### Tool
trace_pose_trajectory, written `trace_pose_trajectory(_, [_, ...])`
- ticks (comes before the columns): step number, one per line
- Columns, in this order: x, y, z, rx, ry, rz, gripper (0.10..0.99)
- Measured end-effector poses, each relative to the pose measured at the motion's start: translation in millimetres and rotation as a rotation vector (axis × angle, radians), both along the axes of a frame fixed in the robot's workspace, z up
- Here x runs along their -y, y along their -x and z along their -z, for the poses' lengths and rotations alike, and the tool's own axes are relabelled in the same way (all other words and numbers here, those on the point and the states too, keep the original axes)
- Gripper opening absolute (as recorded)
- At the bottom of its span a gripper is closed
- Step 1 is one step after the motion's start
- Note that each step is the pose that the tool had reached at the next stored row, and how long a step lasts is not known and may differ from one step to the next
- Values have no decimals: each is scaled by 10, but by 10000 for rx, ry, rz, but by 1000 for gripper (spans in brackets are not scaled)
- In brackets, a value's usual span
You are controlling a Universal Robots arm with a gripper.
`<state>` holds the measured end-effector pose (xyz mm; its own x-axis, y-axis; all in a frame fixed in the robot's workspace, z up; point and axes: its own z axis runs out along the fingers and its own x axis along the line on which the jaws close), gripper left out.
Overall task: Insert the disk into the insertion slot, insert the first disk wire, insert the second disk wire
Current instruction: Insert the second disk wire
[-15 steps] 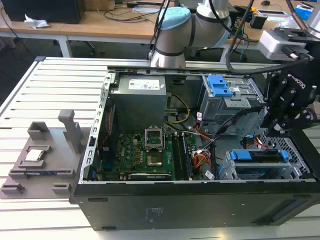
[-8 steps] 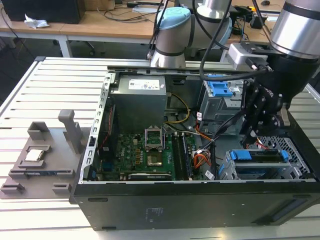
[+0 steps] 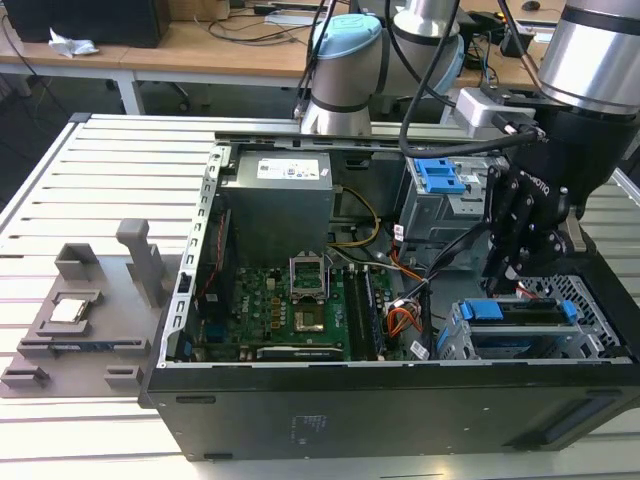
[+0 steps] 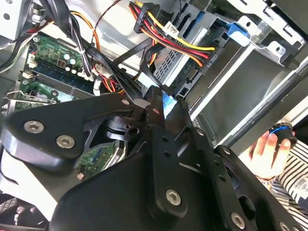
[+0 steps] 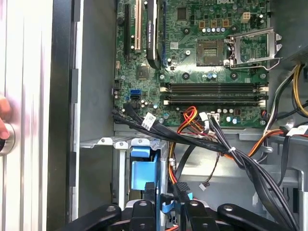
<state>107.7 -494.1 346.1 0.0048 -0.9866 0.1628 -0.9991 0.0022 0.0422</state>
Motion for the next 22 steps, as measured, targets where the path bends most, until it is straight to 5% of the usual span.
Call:
trace_pose_trajectory(2, [0,0,0,0,4,0,286])
trace_pose_trajectory(6, [0,0,0,0,14,0,102])
trace_pose_trajectory(10, [-1,-14,0,-2,24,-2,102])
trace_pose_trajectory(12, [6,-86,1,-46,25,3,102])
trace_pose_trajectory(19, [154,-162,6,-106,21,17,102])
trace_pose_trajectory(22, [161,-181,17,-126,10,26,102])
